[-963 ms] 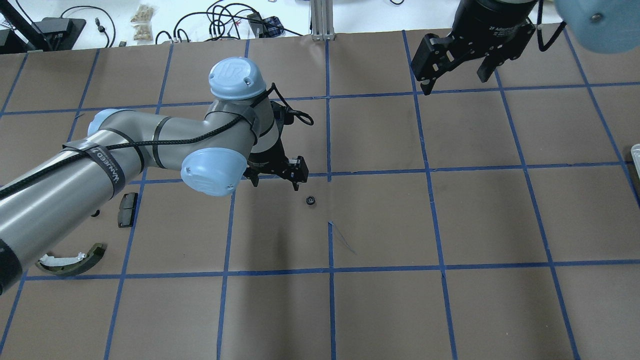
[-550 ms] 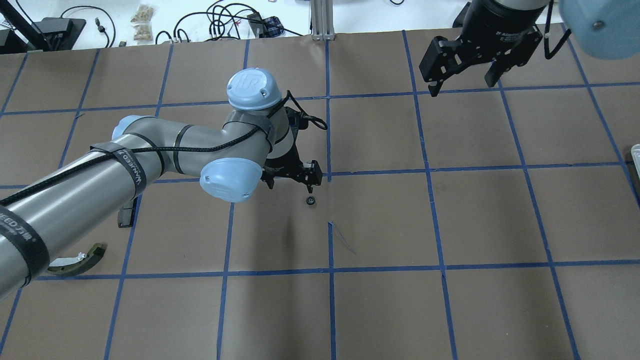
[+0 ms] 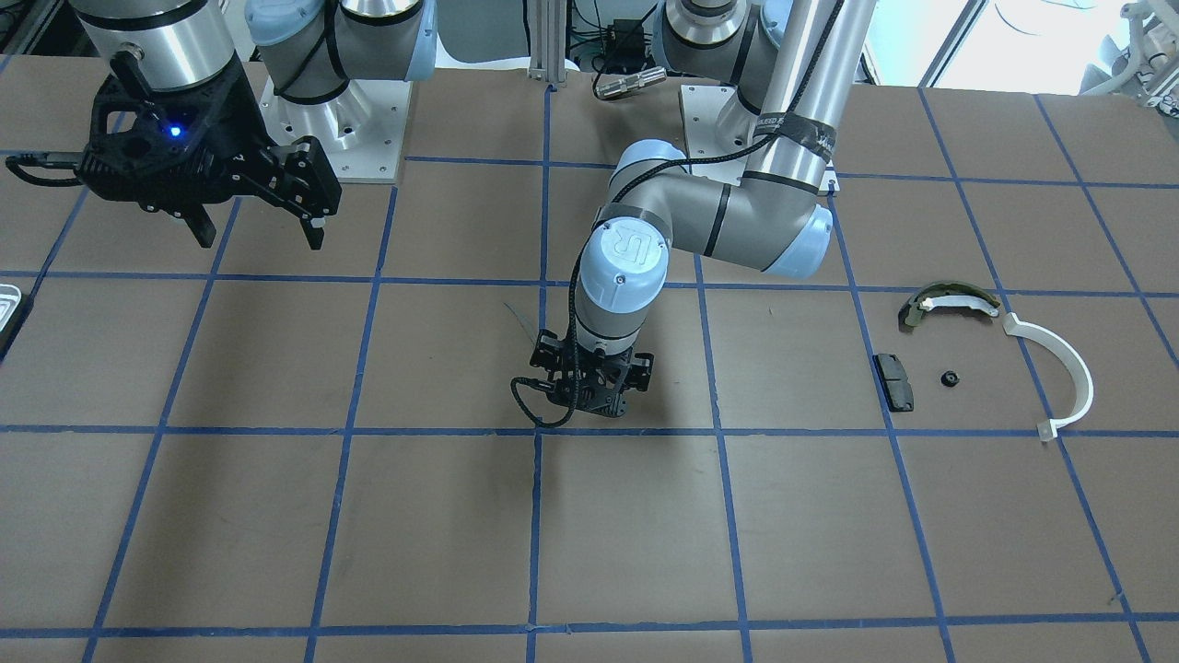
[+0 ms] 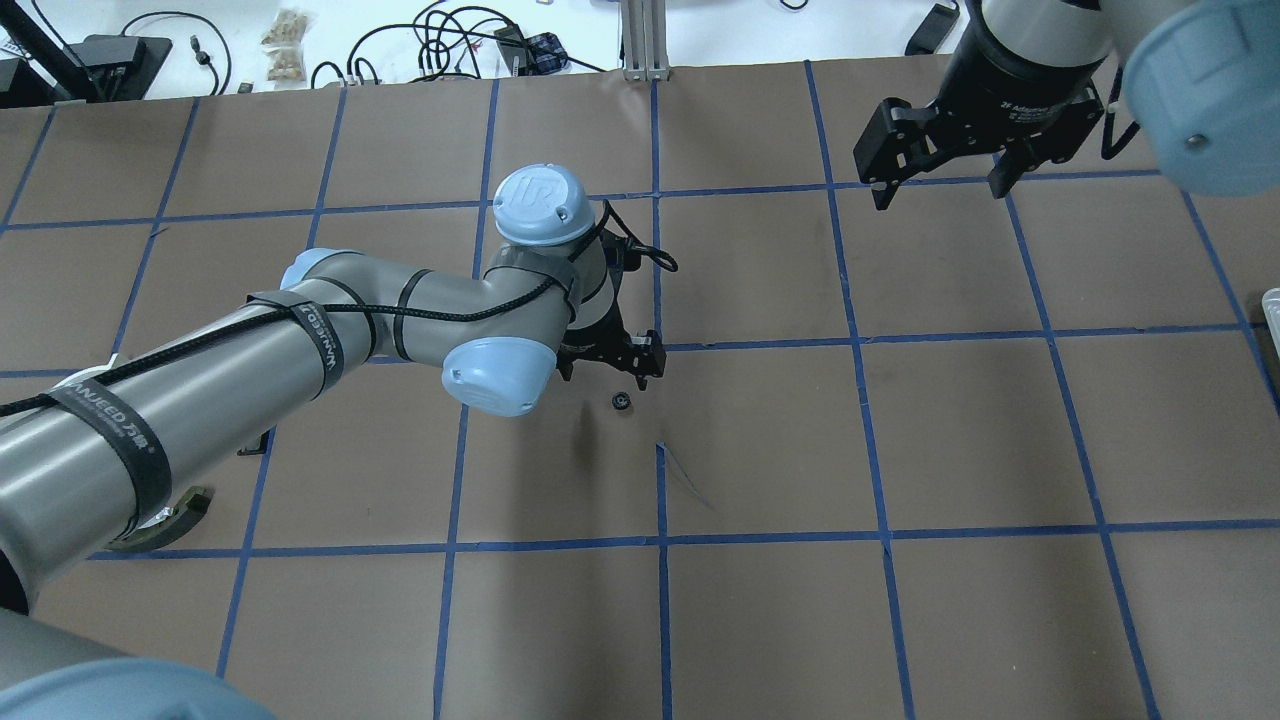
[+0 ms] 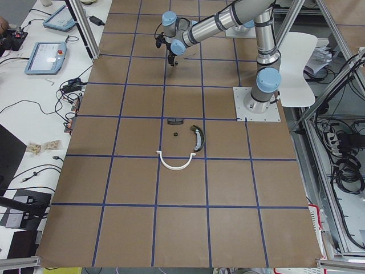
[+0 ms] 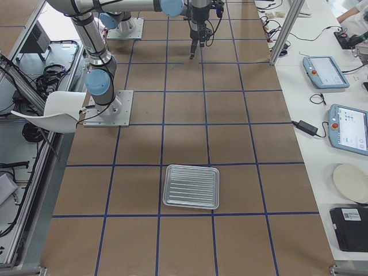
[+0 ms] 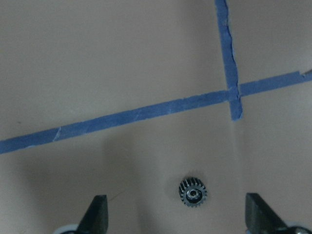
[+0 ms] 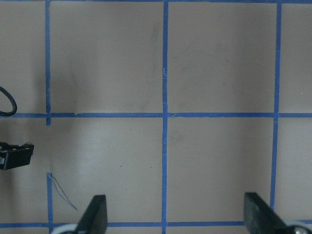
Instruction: Place bearing gear from tray to pile
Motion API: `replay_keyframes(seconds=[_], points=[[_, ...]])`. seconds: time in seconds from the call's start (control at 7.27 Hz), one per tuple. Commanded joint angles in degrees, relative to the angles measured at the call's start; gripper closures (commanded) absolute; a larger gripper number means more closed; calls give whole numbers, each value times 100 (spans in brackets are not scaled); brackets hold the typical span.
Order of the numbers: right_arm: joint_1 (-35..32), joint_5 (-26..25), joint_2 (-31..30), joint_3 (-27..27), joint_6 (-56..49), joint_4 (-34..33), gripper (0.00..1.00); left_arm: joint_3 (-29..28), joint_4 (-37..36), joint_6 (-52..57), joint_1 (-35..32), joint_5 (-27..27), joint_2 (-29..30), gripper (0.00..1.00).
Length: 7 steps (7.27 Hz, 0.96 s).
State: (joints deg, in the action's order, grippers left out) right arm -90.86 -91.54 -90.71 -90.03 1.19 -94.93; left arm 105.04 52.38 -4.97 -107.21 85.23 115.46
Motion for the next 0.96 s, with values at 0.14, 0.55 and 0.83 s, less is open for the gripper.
replay_keyframes(seconds=[0.14, 0.55, 0.83], points=[[7, -66, -34, -224, 66, -52, 0, -10, -17, -65, -11, -50, 134, 24], [7, -31, -35, -260, -66, -60, 0, 7, 35, -163, -54, -95, 134, 69], [7, 268, -43, -286, -101, -69, 0, 8, 79, -128, -72, -77, 152, 100]])
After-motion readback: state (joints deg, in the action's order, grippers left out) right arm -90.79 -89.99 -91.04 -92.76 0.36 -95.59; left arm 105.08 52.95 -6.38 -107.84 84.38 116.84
